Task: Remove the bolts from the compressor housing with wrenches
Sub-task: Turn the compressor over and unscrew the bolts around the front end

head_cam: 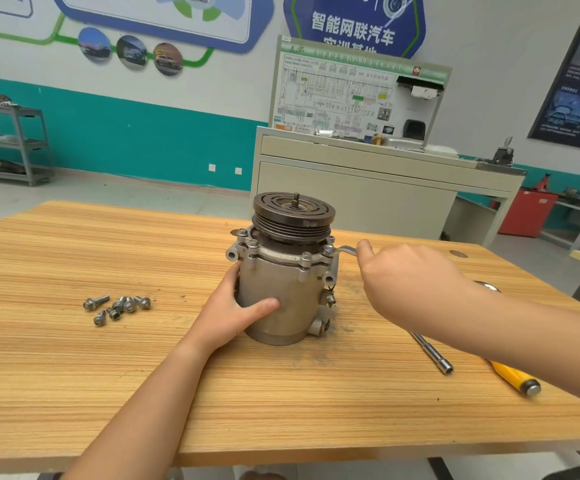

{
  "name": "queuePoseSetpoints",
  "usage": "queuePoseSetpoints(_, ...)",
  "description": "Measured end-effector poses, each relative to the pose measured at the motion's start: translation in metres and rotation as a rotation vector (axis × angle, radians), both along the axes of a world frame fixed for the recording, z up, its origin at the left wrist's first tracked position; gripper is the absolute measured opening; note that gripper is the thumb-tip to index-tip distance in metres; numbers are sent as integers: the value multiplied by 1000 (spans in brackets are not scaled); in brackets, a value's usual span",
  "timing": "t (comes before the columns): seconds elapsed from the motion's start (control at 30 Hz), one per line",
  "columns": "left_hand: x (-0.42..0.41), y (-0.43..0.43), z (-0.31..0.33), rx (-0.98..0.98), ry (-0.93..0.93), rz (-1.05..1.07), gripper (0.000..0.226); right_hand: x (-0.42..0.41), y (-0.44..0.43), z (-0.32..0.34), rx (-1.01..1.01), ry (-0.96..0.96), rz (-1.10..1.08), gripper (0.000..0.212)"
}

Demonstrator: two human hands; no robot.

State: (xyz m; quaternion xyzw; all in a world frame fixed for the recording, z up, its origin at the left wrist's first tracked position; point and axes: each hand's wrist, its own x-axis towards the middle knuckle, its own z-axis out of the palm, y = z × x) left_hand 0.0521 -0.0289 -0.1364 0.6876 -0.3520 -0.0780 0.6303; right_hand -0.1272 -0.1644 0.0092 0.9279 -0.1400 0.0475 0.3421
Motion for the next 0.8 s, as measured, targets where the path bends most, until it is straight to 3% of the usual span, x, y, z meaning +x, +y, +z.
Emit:
queuePoseSetpoints(0.17, -1, 0, 1, 7, -2, 14, 97, 4, -30, 11, -26, -18, 101, 54)
queuePoseSetpoints(0.3, 0, -1, 1, 4, 0, 12, 91, 26, -51, 18, -103, 50, 104, 29)
queuePoseSetpoints(0.4, 1, -2, 0, -5, 5, 5, 88, 49, -60, 9, -51, 18, 119, 23)
queuePoseSetpoints(0.53, 1, -1, -1, -6, 4, 6, 92, 72, -71, -8, -16, -144, 259, 27)
queuePoseSetpoints(0.6, 2, 0, -2, -6, 5, 5, 93, 74, -73, -12, -17, -252, 354, 20)
queuePoseSetpoints(0.7, 2, 1, -2, 4, 5, 7, 95, 63, -72, -13, 206, -489, 401, 8)
queuePoseSetpoints(0.8, 1, 1, -1, 11, 3, 1, 93, 38, -66, -10, 375, -721, 270, 23)
